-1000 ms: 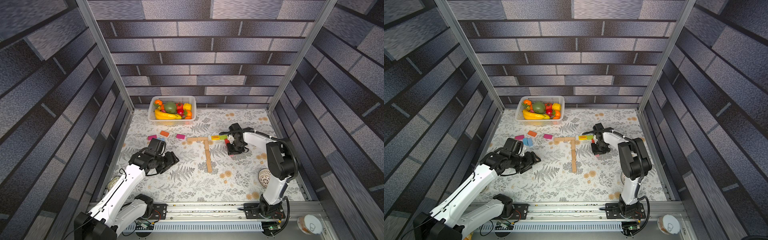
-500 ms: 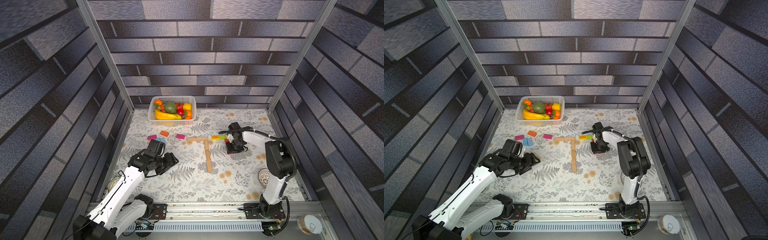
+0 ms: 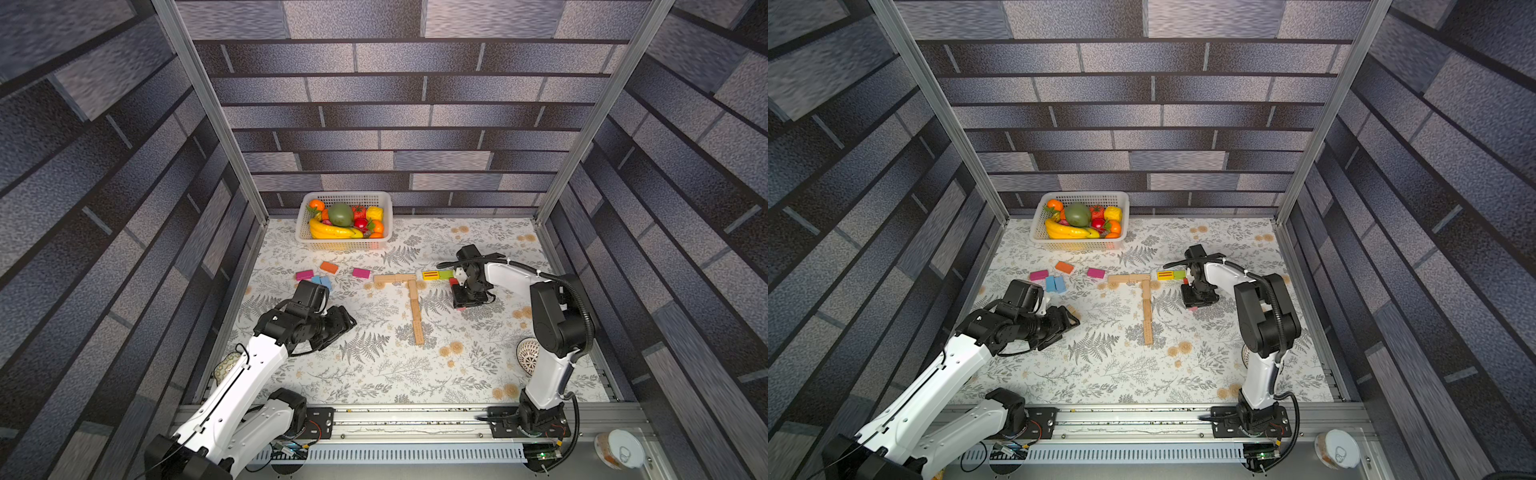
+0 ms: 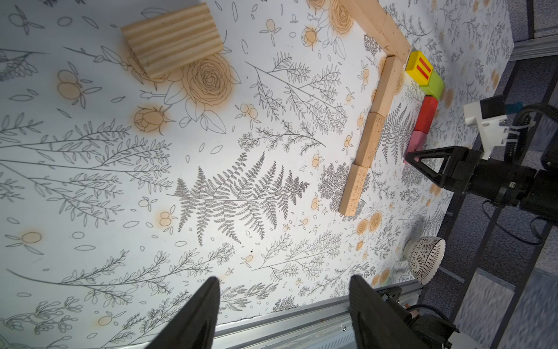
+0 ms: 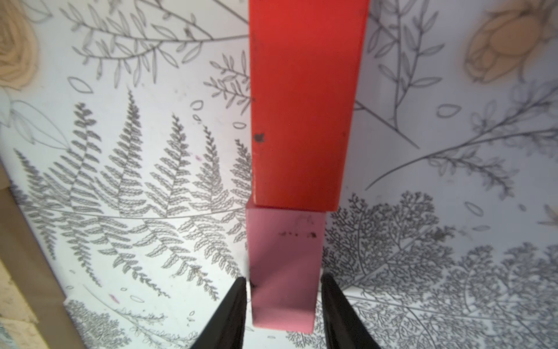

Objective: Assemble the number 7 with building blocks
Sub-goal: Assemble the building block at the center of the board, then pick up the building block from the center of the board.

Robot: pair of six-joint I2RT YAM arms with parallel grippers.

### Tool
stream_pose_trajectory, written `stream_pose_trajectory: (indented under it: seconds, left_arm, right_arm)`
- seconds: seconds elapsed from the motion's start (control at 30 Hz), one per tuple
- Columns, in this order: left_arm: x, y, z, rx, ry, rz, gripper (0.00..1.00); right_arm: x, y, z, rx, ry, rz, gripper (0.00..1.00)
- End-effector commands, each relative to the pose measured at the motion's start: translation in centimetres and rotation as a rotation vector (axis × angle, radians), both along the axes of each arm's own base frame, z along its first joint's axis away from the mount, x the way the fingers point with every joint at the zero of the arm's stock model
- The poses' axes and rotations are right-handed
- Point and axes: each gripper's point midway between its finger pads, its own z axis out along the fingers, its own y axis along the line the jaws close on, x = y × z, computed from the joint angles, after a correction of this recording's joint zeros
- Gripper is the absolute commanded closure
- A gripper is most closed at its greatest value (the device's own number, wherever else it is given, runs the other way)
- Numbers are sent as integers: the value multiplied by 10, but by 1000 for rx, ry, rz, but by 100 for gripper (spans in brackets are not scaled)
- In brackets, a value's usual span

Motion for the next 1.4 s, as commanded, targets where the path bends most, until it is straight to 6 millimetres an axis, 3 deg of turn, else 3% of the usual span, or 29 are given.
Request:
stream_pose_trajectory:
  seconds: [0.0,0.1,0.2,0.43,0.57,0.77,0.97,1.23,1.37]
  left_arm:
    - [-9,5,-6,9,26,1,30]
    - [-10,5,-6,7,26,2,30]
    - [-8,5,-4,5,20,4,30]
    - [2,15,4,10,-7,32,30]
    - [12,36,11,22,2,81,29]
    - [21,71,11,152,64,90,26]
    - [37,86,-10,259,158,13,25]
    - [75,80,-33,401,162,-257,25]
    - [90,67,-60,529,174,-447,25]
  right_arm:
    - [-7,-1,-3,-8,27,-3,51]
    - [-5,2,6,12,5,-8,46]
    - [-1,7,30,55,-50,-27,40]
    - [2,19,143,284,-248,-169,30]
    - [-10,29,178,422,-262,-239,28]
    - [-34,34,189,543,-213,-332,29]
    - [-56,39,173,639,-148,-413,29]
    - [-68,40,170,669,-121,-415,29]
    - [-70,39,176,664,-123,-406,29]
